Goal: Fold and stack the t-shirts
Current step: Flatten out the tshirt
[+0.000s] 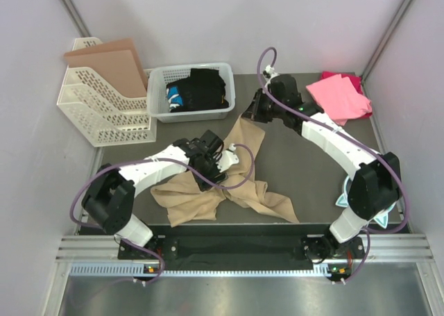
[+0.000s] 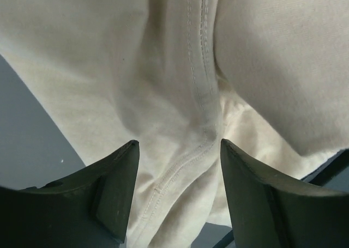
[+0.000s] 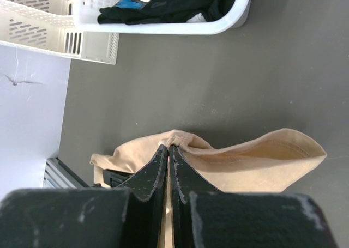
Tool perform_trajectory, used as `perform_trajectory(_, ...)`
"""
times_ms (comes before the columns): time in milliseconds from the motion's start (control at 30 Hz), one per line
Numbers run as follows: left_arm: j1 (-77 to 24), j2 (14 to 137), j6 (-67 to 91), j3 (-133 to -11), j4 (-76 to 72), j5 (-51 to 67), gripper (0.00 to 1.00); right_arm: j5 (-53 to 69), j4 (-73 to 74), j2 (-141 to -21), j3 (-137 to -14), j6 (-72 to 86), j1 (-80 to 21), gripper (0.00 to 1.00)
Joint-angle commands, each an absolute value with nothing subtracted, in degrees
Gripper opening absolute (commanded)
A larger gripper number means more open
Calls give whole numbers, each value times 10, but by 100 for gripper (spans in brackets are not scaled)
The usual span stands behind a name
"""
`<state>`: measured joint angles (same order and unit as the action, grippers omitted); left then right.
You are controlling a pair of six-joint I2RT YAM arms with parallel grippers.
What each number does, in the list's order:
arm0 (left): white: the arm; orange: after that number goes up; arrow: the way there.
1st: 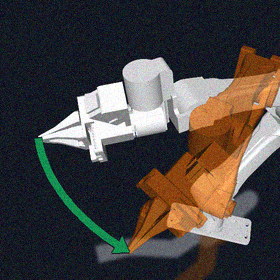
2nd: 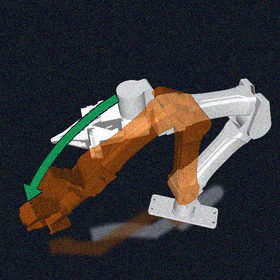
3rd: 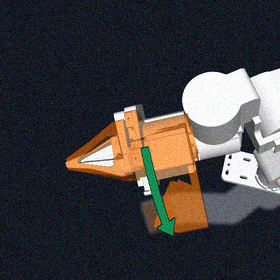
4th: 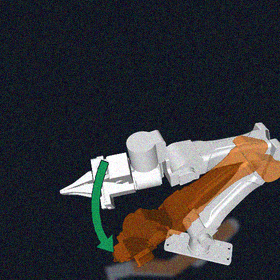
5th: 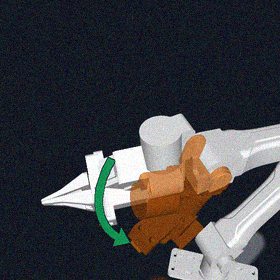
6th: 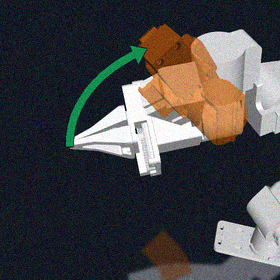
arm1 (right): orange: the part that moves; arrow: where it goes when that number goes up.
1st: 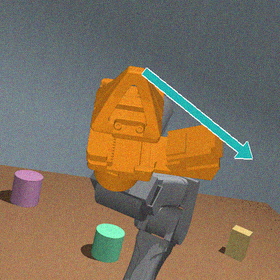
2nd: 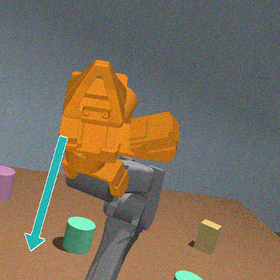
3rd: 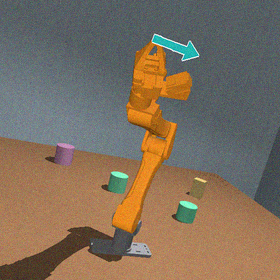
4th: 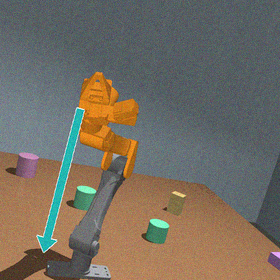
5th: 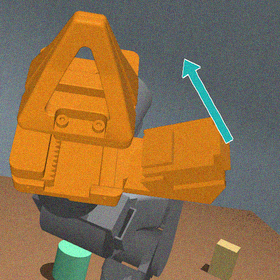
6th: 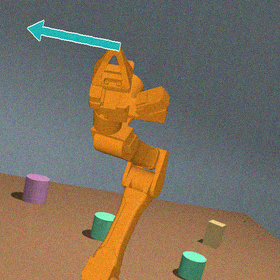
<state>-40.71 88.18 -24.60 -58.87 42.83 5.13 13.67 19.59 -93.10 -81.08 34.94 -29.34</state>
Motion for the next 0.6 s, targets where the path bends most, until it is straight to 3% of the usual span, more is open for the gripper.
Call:
perform_trajectory(0, -410, 892, -238, -590, 390, 64, 66, 143, 169, -908, -809, 341, -284, 0)
perform_trajectory(333, -425, 912, -232, -577, 404, 108, 64, 152, 158, -910, -795, 344, -274, 0)
perform_trajectory(467, -425, 921, -231, -566, 396, 91, 32, 155, 159, -907, -797, 344, -274, 0)
perform_trajectory(500, -425, 918, -232, -569, 395, 84, 10, 156, 162, -908, -798, 344, -274, 0)
perform_trajectory(533, -425, 913, -231, -573, 395, 74, 0, 156, 162, -906, -798, 342, -275, 0)
perform_trajectory(567, -425, 907, -234, -578, 397, 56, 0, 157, 163, -905, -798, 342, -274, 0)
